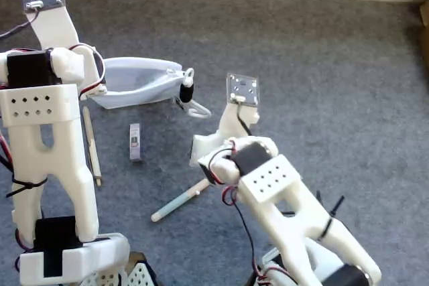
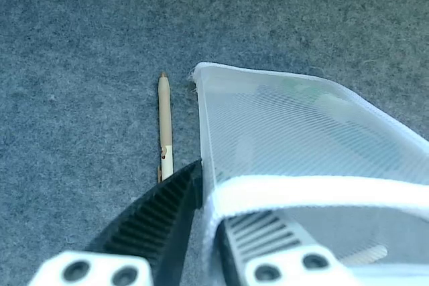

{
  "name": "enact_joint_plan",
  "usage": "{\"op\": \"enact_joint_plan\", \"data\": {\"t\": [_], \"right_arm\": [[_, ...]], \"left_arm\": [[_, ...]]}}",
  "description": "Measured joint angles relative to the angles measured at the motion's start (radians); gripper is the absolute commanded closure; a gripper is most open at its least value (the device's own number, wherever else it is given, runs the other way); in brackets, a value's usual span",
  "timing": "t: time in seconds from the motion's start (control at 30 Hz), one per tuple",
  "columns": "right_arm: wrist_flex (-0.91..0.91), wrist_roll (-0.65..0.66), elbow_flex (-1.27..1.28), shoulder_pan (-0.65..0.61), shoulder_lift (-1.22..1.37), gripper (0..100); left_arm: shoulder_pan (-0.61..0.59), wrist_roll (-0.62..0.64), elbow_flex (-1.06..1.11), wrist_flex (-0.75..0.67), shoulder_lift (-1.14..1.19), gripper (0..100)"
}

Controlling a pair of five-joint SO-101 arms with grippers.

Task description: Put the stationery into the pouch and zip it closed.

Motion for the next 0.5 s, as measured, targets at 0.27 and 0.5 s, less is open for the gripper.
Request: {"op": "enact_joint_plan", "data": {"t": [0.27, 0.5], "right_arm": [[0.0, -0.081, 0.0, 0.003, 0.212, 87.5], [0.0, -0.106, 0.0, 0.069, 0.296, 87.5]], "left_arm": [[0.0, 0.0, 0.0, 0.0, 0.0, 99], [0.0, 0.0, 0.0, 0.0, 0.0, 99]]}}
